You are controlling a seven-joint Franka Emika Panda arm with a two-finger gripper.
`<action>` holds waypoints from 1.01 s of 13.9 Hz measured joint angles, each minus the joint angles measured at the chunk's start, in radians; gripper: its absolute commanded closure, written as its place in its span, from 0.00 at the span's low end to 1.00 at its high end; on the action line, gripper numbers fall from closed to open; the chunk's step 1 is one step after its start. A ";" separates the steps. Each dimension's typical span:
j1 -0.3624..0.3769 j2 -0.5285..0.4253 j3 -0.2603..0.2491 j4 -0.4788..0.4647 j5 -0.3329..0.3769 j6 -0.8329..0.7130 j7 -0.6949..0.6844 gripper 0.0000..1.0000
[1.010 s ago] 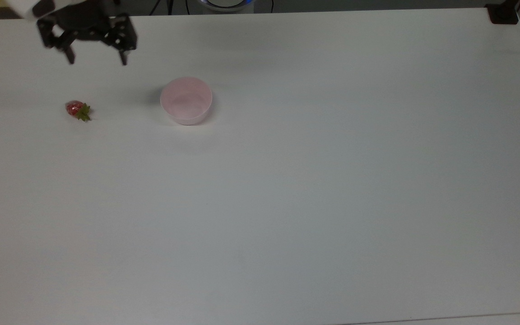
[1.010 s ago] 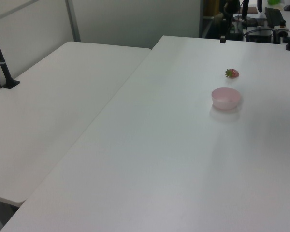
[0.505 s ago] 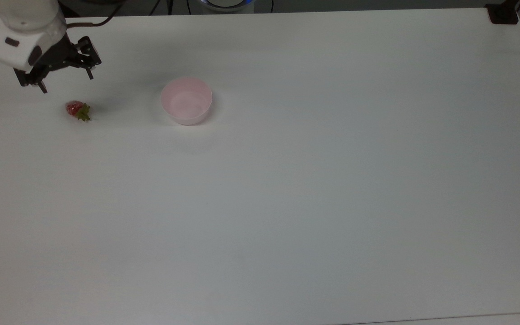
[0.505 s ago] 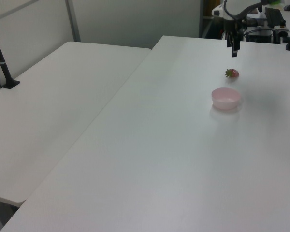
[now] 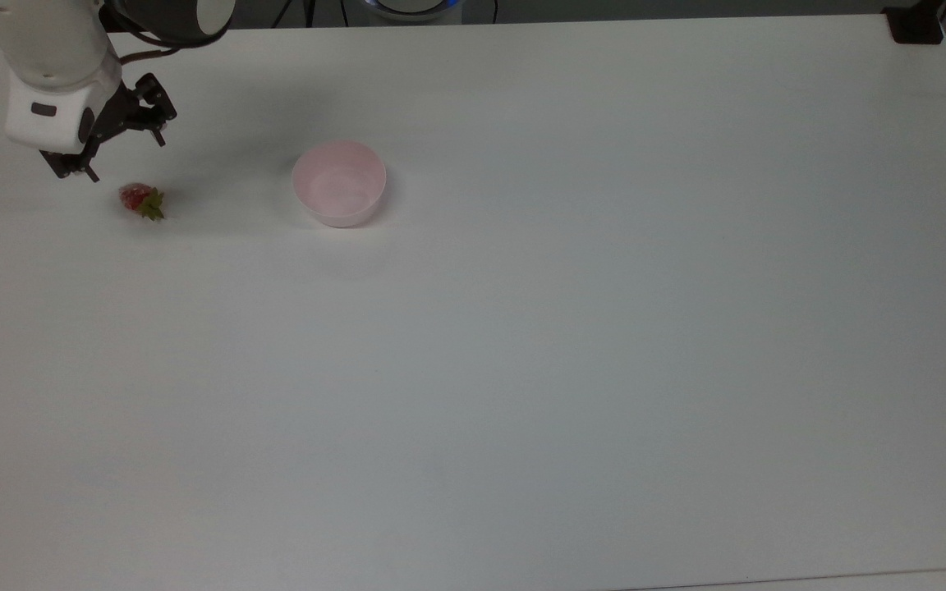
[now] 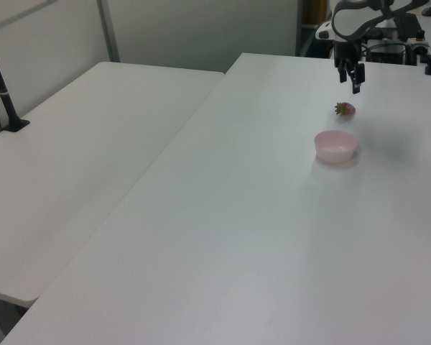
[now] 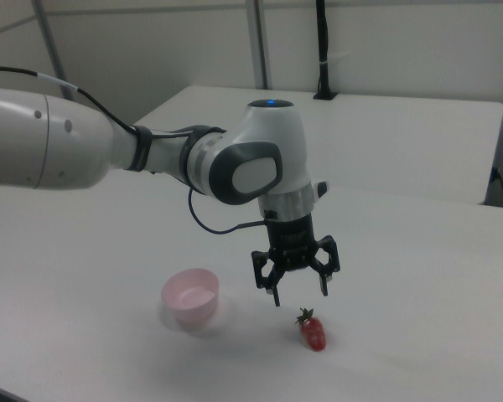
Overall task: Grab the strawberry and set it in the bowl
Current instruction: 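Move the open gripper over the red strawberry and lower it, then close the gripper on the red strawberry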
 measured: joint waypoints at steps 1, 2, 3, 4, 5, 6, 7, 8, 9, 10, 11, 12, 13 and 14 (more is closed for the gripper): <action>0.001 0.013 0.001 0.000 0.000 0.012 -0.001 0.12; 0.001 0.023 0.002 0.000 0.000 0.017 -0.003 0.12; 0.001 0.036 0.004 -0.001 0.000 0.022 -0.006 0.12; 0.002 0.052 0.009 -0.004 0.000 0.035 -0.011 0.12; 0.002 0.075 0.019 -0.010 0.000 0.055 -0.012 0.11; 0.004 0.113 0.035 -0.019 0.000 0.094 -0.010 0.11; 0.008 0.155 0.048 -0.021 0.000 0.132 0.006 0.12; 0.012 0.176 0.048 -0.017 -0.007 0.147 0.017 0.18; 0.012 0.182 0.048 -0.013 -0.010 0.148 0.021 0.24; 0.011 0.180 0.048 -0.012 -0.010 0.148 0.021 0.36; 0.011 0.178 0.048 -0.011 -0.010 0.148 0.021 0.39; 0.011 0.176 0.048 -0.010 -0.010 0.148 0.021 0.39; 0.011 0.175 0.048 -0.010 -0.010 0.148 0.022 0.39; 0.011 0.174 0.048 -0.009 -0.010 0.148 0.022 0.40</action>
